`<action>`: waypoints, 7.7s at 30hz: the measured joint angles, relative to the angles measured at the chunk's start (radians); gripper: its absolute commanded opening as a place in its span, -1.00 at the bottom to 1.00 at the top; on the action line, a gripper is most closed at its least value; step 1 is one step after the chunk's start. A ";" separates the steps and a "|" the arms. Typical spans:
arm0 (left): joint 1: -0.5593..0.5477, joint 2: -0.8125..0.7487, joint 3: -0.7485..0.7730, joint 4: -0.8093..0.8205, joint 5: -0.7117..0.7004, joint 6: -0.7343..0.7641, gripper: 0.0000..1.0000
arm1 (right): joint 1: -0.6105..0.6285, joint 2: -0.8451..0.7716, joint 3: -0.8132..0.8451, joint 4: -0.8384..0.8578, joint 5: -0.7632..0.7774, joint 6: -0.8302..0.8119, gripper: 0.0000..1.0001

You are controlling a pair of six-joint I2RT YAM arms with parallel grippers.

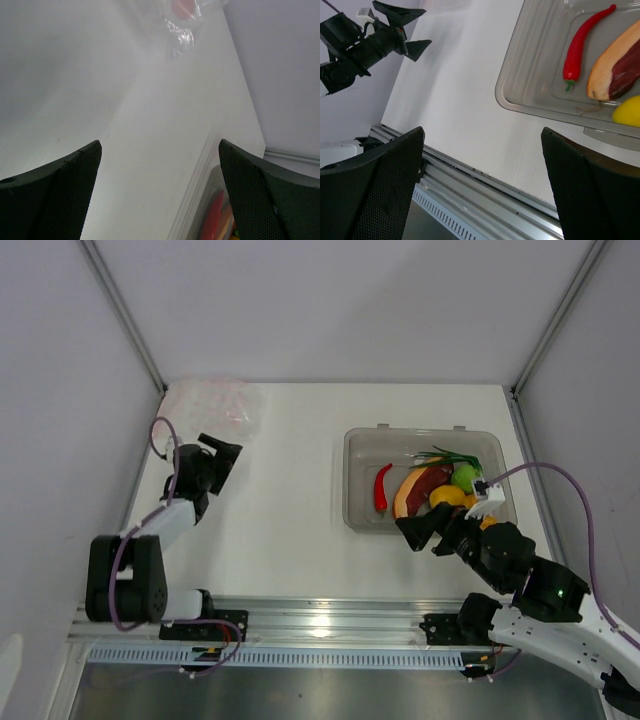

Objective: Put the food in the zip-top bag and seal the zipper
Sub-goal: Move the zipper food storage bag to the center of the board, then pick up the zipper food storage bag at the center of the board.

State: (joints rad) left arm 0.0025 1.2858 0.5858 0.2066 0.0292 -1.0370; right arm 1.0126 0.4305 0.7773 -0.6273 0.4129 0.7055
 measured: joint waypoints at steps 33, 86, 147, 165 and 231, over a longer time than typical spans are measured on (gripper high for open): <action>0.059 0.918 0.913 -0.158 0.104 -0.166 0.99 | 0.000 -0.072 0.001 -0.061 0.097 -0.032 0.99; -0.080 -0.504 -0.388 -0.061 0.285 -0.121 -0.99 | 0.009 0.248 0.000 -0.053 -0.111 0.177 0.97; -0.116 -1.013 0.275 -1.272 -0.271 0.174 0.87 | 0.042 1.790 0.959 0.220 -0.521 -0.606 -0.04; -0.117 -1.029 0.306 -1.270 -0.277 0.288 0.86 | 0.042 1.432 0.554 0.418 -0.544 -0.575 -1.00; 0.028 -0.427 -0.058 -0.582 0.977 -0.022 0.97 | 0.077 0.080 -0.163 0.490 -0.996 -0.362 -1.00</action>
State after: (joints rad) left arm 0.0303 0.8585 0.5282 -0.3752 1.0061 -1.0588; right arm 1.0901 0.5106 0.6144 -0.1375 -0.5827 0.3435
